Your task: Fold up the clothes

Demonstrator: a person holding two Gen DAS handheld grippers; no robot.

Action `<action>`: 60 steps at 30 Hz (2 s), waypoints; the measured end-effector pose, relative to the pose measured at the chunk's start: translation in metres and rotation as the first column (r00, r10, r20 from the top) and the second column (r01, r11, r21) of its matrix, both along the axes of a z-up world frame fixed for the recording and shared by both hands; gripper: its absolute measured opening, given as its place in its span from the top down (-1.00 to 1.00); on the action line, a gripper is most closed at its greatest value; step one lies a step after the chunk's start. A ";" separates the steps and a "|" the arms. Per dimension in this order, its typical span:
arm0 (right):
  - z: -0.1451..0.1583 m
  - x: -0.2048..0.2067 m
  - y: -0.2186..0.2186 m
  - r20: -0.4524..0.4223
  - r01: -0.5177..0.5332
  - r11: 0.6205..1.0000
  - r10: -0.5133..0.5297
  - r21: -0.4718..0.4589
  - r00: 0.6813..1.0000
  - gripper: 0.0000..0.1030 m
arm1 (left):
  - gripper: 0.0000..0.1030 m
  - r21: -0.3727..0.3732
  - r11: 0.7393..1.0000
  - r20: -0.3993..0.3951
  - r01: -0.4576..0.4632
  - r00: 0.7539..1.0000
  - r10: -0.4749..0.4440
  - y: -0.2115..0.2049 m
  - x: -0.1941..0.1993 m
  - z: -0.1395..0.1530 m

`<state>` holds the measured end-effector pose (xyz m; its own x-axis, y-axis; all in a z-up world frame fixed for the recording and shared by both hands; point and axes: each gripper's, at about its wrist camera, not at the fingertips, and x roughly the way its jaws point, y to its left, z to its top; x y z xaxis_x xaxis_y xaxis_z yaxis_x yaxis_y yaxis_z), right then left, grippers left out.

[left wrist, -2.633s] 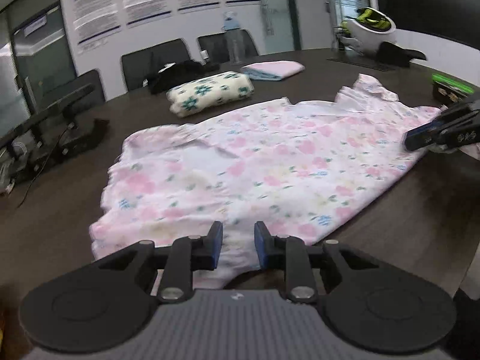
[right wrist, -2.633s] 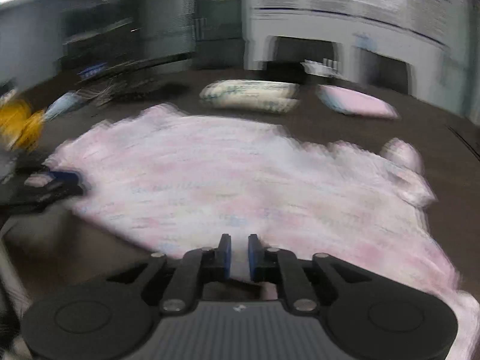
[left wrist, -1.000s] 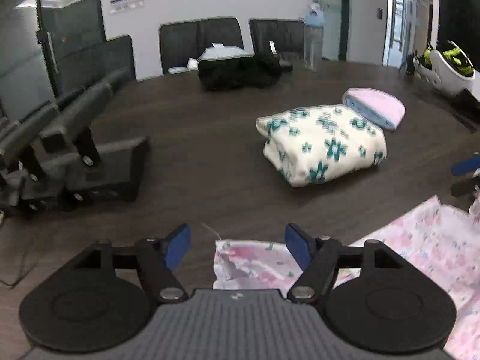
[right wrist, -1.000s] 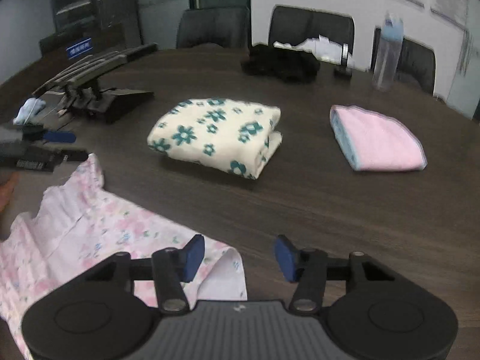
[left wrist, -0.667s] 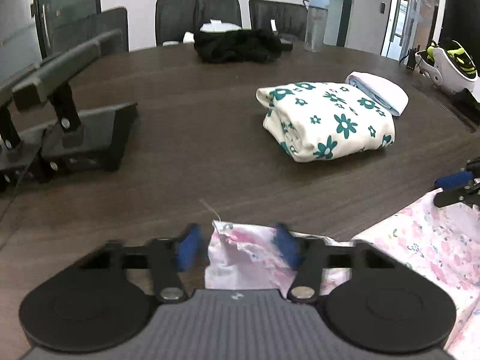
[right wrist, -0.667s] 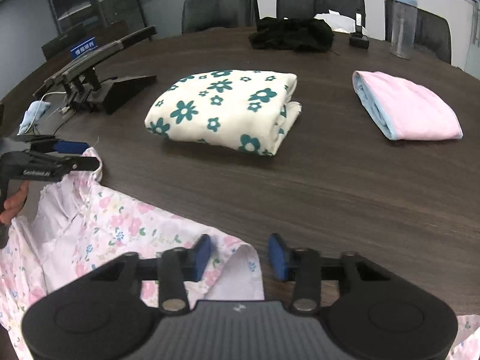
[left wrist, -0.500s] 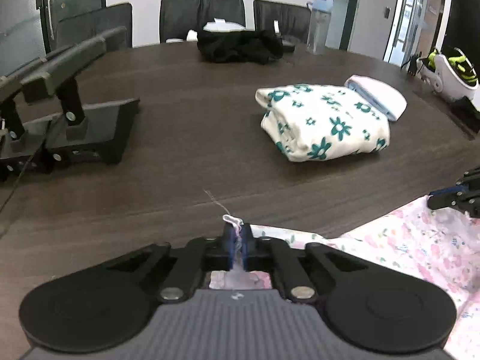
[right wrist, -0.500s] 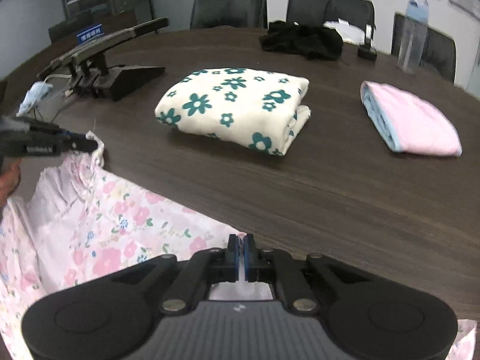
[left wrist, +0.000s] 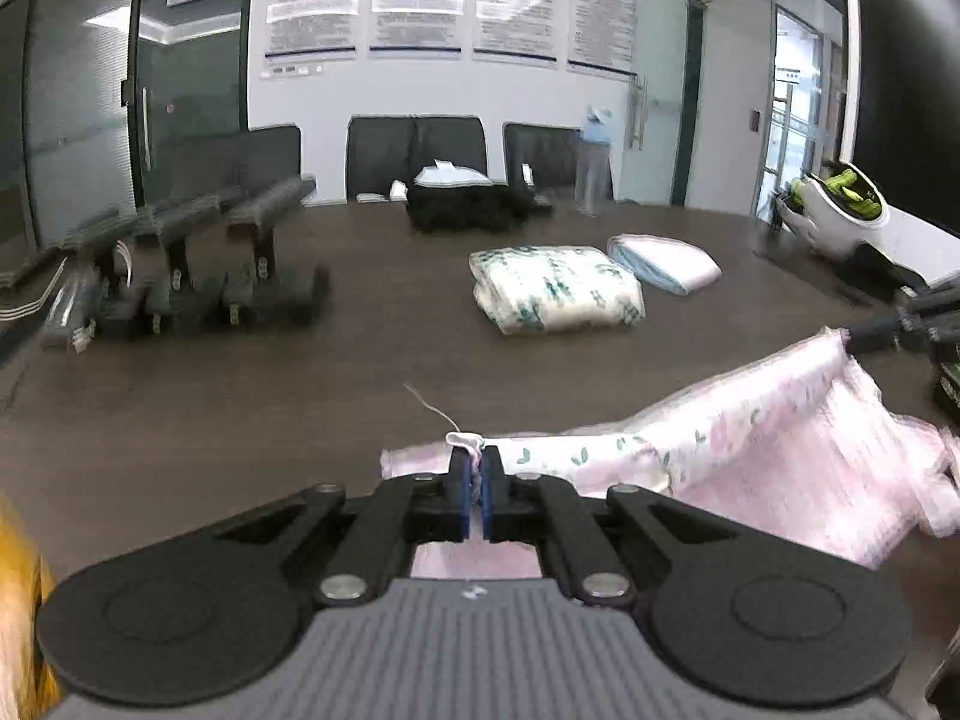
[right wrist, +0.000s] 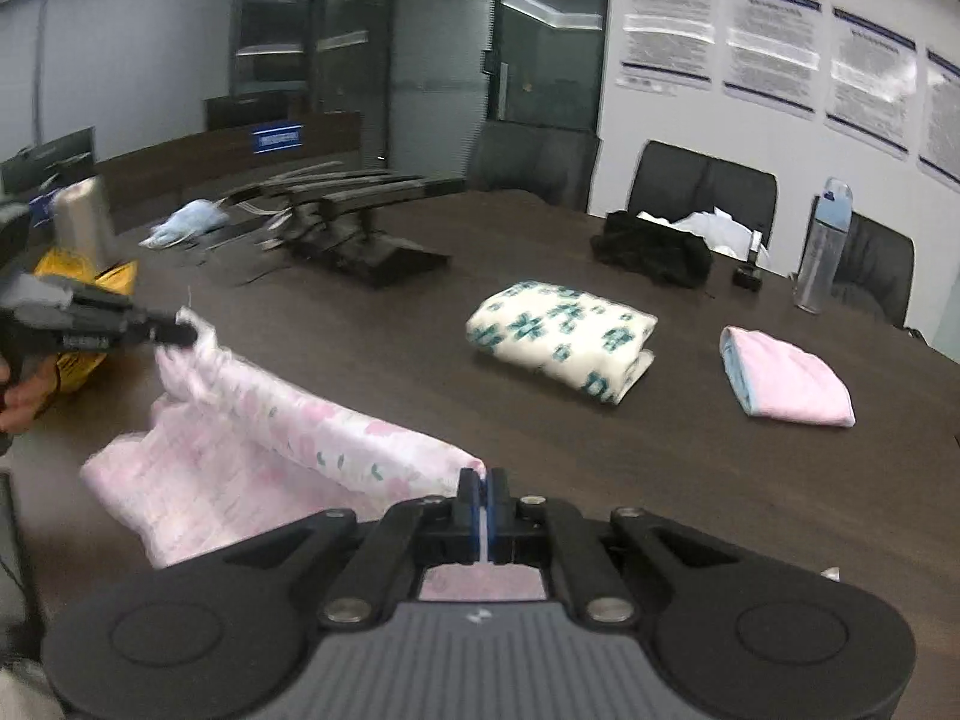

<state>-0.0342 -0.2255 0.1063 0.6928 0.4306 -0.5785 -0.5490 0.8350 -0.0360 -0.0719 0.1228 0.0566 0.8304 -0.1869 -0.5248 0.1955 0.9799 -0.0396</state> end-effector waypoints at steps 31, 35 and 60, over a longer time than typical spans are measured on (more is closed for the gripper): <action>-0.100 -0.041 -0.011 -0.175 0.348 0.902 -0.311 0.255 0.934 0.97 | 0.13 0.134 0.982 -0.039 0.133 0.991 -0.129 -0.068 -0.042 -0.059; -0.100 -0.040 -0.010 -0.139 0.397 0.899 -0.376 0.185 0.916 1.00 | 0.12 0.127 0.981 -0.051 0.148 0.988 -0.143 -0.066 -0.042 -0.054; -0.094 0.038 0.065 -0.126 0.263 0.962 -0.254 0.069 0.959 0.92 | 0.32 0.181 0.973 -0.041 -0.146 0.987 0.156 -0.076 0.033 -0.059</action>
